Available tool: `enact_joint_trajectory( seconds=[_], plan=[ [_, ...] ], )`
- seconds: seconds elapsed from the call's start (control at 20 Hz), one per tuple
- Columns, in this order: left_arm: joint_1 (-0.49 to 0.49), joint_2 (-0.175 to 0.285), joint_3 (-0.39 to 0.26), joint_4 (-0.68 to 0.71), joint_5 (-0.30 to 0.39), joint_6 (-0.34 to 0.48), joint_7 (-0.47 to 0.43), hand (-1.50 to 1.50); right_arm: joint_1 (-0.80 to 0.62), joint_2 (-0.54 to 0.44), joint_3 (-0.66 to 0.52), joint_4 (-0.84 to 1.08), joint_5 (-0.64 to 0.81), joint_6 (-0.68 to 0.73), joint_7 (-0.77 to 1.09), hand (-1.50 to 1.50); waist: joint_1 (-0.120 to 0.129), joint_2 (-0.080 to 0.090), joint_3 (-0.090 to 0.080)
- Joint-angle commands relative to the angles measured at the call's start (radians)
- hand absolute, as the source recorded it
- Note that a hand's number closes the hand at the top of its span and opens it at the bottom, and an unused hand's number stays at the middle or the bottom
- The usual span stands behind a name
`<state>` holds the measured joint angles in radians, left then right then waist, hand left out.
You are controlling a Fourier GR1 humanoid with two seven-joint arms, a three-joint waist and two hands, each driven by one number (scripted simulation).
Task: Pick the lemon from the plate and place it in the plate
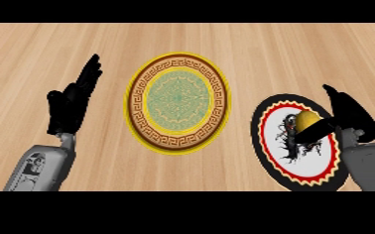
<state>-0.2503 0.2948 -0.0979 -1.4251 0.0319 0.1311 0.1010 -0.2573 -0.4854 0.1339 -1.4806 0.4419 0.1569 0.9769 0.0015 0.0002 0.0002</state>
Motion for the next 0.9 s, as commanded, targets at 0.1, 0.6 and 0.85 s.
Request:
enact_joint_trajectory(
  seconds=[0.1, 0.6, 0.85],
  plan=[
    [-0.045, -0.016, 0.052, 0.005, -0.031, -0.019, 0.047, 0.0, 0.052, 0.069, -0.016, -0.011, 0.072, 0.006, 0.012, -1.5, -0.002, -0.001, 0.0],
    [-0.029, -0.06, 0.069, 0.017, -0.09, -0.033, 0.013, 0.0, 0.077, 0.095, -0.043, 0.08, 0.209, -0.066, -0.159, 1.5, -0.004, 0.0, 0.0],
    [0.01, -0.102, 0.069, -0.02, -0.111, -0.049, 0.003, 0.0, 0.045, 0.11, -0.094, 0.088, 0.248, -0.027, -0.154, 1.5, -0.002, -0.001, 0.0]
  ],
)
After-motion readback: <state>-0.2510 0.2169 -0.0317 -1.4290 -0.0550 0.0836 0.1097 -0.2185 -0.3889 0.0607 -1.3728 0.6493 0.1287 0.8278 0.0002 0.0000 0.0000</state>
